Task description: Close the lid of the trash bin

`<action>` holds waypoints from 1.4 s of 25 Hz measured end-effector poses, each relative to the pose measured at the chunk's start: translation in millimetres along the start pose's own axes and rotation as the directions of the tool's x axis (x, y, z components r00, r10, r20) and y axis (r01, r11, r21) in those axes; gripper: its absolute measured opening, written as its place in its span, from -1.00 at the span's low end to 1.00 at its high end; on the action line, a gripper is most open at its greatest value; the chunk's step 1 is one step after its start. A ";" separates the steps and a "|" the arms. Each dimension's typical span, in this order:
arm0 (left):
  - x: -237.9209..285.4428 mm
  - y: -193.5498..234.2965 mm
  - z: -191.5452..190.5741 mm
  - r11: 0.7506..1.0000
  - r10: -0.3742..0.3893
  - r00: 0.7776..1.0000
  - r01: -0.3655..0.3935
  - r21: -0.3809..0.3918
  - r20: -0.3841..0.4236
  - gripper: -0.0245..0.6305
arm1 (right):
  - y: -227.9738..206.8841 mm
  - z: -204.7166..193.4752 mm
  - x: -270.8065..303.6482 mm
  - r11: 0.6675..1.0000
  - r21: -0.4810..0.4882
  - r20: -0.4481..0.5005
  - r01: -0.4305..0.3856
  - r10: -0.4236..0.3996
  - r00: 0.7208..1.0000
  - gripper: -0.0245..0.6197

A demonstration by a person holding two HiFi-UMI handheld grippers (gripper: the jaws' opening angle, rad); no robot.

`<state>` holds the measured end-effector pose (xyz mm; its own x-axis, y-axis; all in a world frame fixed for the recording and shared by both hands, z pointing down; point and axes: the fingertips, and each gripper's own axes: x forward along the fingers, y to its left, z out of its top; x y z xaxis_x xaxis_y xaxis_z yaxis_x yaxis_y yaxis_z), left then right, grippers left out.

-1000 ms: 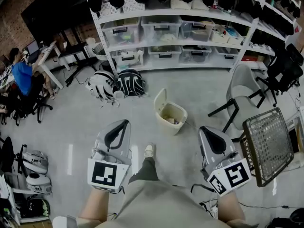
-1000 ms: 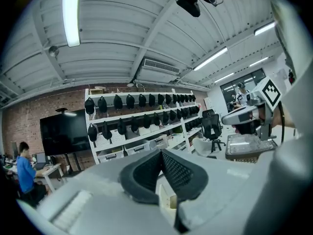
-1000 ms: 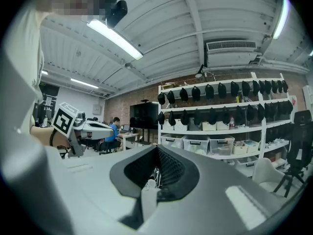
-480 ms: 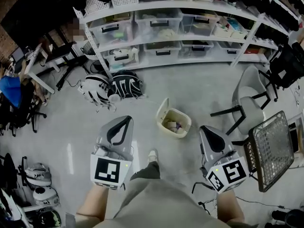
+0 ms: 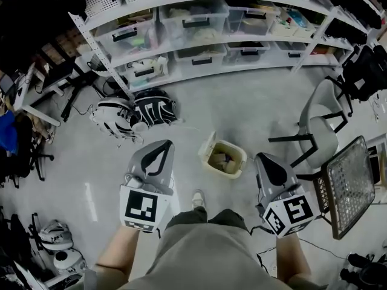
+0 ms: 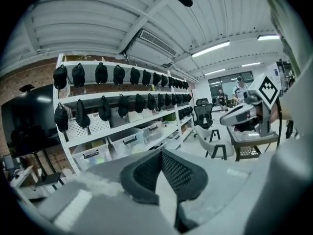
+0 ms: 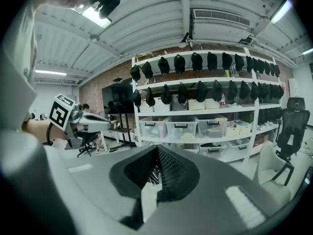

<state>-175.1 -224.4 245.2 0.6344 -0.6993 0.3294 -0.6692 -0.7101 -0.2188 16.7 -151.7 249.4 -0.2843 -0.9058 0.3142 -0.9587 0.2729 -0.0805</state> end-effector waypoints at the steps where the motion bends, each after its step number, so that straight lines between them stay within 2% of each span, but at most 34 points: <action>1: 6.1 2.5 -3.2 1.000 -0.004 1.000 0.004 -0.003 -0.007 -0.92 | -3.9 -2.0 5.2 1.000 0.008 -0.008 0.004 -0.004 1.000 -0.91; 10: 56.8 12.6 -27.9 0.999 -0.006 0.995 0.001 -0.045 -0.100 -0.92 | -48.2 -24.3 39.2 0.998 0.053 -0.058 0.018 -0.015 0.998 -0.91; 14: 80.7 6.8 -39.3 0.998 -0.013 0.992 0.005 -0.061 -0.127 -0.92 | -75.5 -38.2 54.3 0.995 0.096 -0.038 0.026 -0.022 0.999 -0.91; 17: 106.3 -2.5 -59.7 0.996 -0.037 0.987 0.024 -0.083 -0.159 -0.92 | -94.1 -55.8 67.8 0.993 0.109 -0.068 0.037 -0.030 0.997 -0.91; 19: 125.0 -8.2 -81.0 0.993 -0.056 0.980 0.034 -0.115 -0.189 -0.92 | -102.5 -70.0 77.5 0.992 0.117 -0.095 0.041 -0.030 0.995 -0.91; 23: 167.5 -22.1 -133.6 0.971 -0.091 0.964 0.031 -0.236 -0.249 -0.92 | -118.3 -101.3 101.8 0.986 0.166 -0.105 0.031 -0.014 0.994 -0.91; 27: 208.9 -44.5 -195.5 0.961 -0.126 0.943 0.040 -0.274 -0.307 -0.92 | -131.7 -142.9 124.5 0.981 0.192 -0.108 0.022 -0.002 0.994 -0.91; 30: 231.4 -61.8 -247.6 0.941 -0.163 0.917 0.033 -0.338 -0.364 -0.92 | -136.7 -181.1 140.5 0.975 0.221 -0.133 0.019 0.010 0.991 -0.91; 35: 259.2 -90.9 -323.4 0.930 -0.206 0.869 0.031 -0.366 -0.450 -0.92 | -143.5 -243.5 159.5 0.967 0.251 -0.199 0.034 0.017 0.980 -0.91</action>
<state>-74.9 -314.7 647.5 0.5148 -0.4248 0.7446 -0.7446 -0.6520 0.1428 112.0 -256.4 541.5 -0.2926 -0.8185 0.4944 -0.9402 0.1522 -0.3046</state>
